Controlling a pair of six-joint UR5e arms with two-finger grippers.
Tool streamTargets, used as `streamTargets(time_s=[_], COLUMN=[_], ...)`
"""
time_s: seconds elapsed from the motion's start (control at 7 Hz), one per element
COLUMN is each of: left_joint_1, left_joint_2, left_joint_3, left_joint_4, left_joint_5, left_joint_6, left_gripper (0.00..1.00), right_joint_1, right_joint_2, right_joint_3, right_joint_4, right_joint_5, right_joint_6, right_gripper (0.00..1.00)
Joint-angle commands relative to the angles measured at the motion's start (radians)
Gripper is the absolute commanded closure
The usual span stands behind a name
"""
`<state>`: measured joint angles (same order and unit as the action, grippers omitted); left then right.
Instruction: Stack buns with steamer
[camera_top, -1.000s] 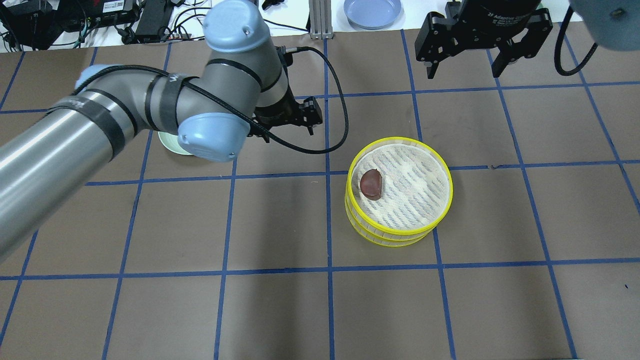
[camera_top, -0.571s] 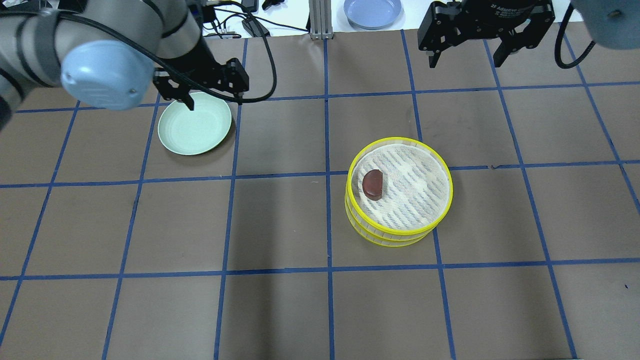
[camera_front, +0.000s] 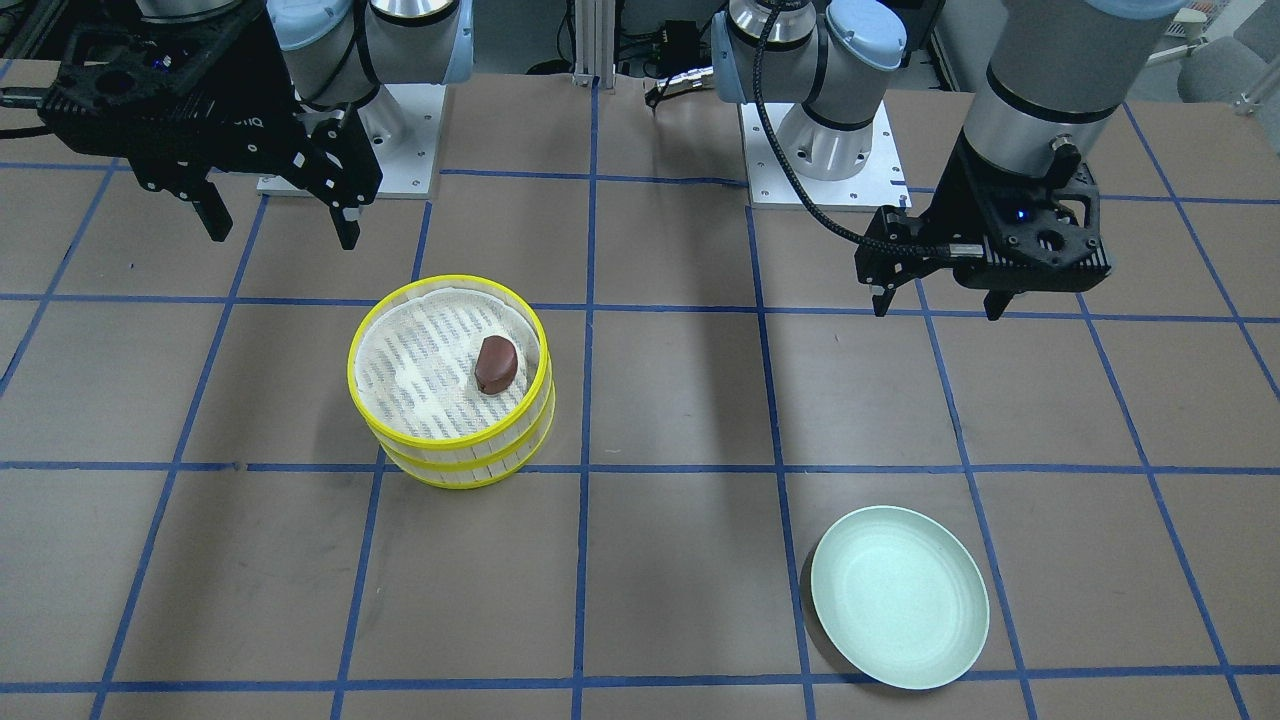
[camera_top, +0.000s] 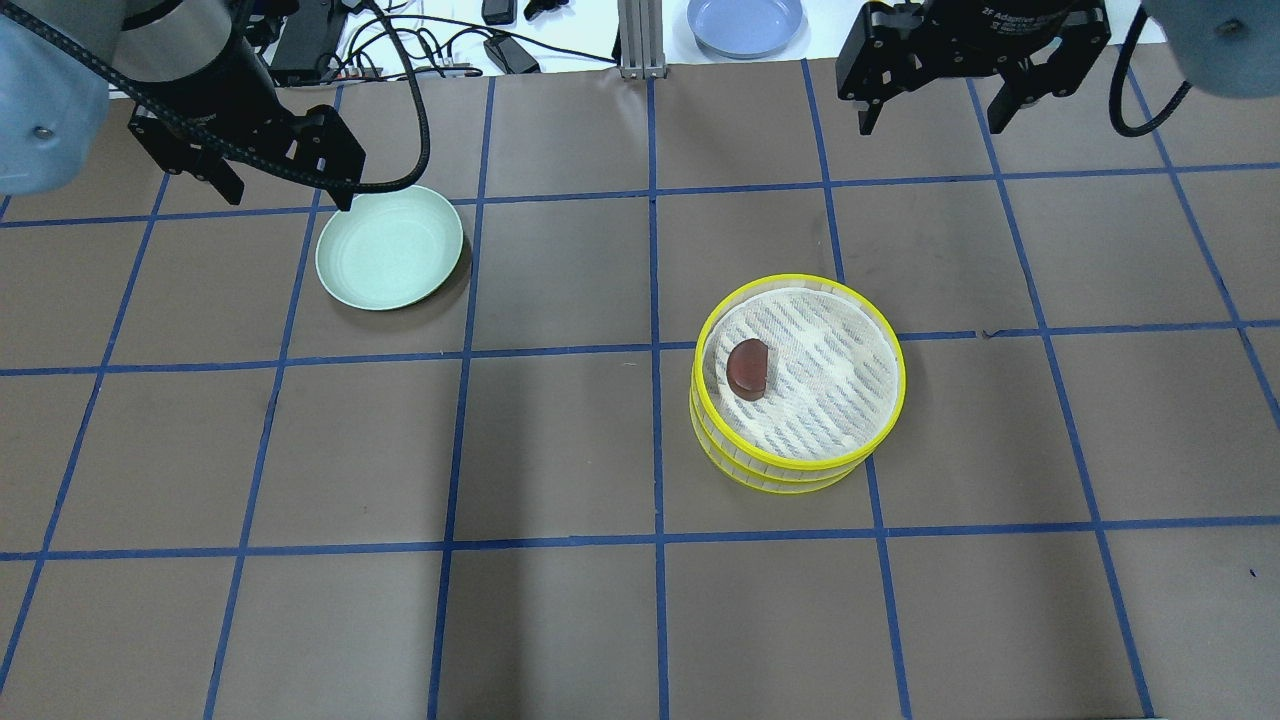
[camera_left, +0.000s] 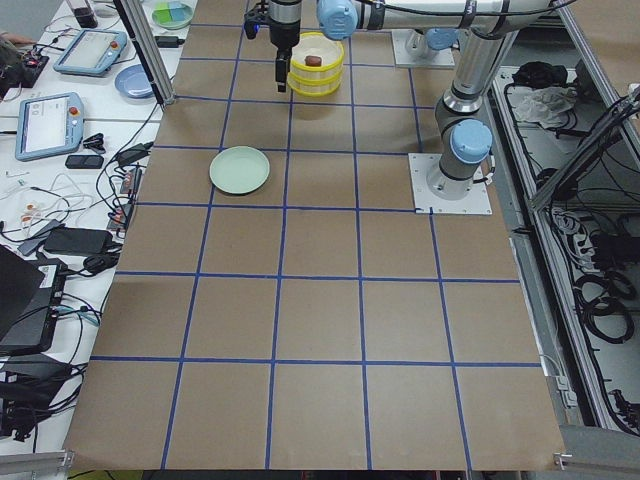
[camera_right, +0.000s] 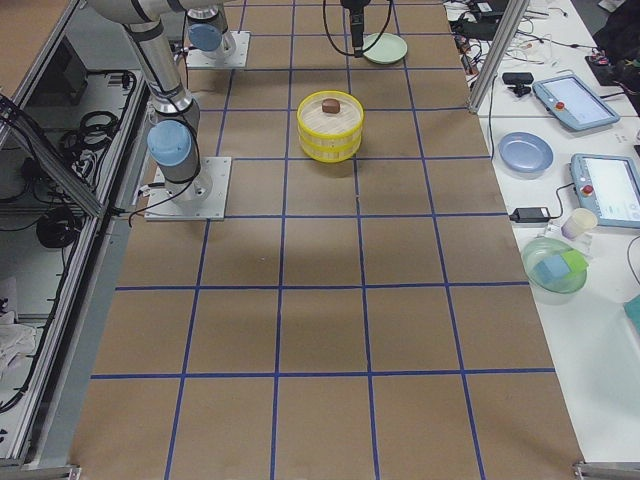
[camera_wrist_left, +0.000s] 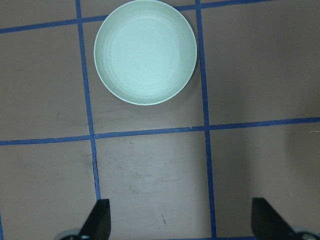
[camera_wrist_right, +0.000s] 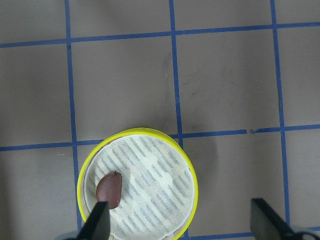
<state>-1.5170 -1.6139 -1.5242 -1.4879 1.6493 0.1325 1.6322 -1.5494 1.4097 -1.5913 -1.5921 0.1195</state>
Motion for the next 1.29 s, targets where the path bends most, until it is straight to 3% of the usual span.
streamTargets(time_s=[0.0,0.14,1.14], left_joint_1=[-0.002,0.001,-0.008], left_joint_2=[0.025,0.031,0.045], left_joint_3=[-0.004,-0.004,-0.022], left_joint_4=[-0.056,-0.066,-0.081], left_joint_5=[-0.014,-0.069,-0.063], left_joint_6=[-0.011,-0.017,-0.05], left_gripper=[0.0,0.0,0.0], right_joint_1=[0.0,0.0,0.002], right_joint_2=[0.0,0.0,0.0], right_joint_3=[0.0,0.0,0.002], right_joint_4=[0.001,0.001,0.001], right_joint_5=[0.0,0.0,0.0], right_joint_6=[0.002,0.0,0.002], right_gripper=[0.0,0.0,0.0])
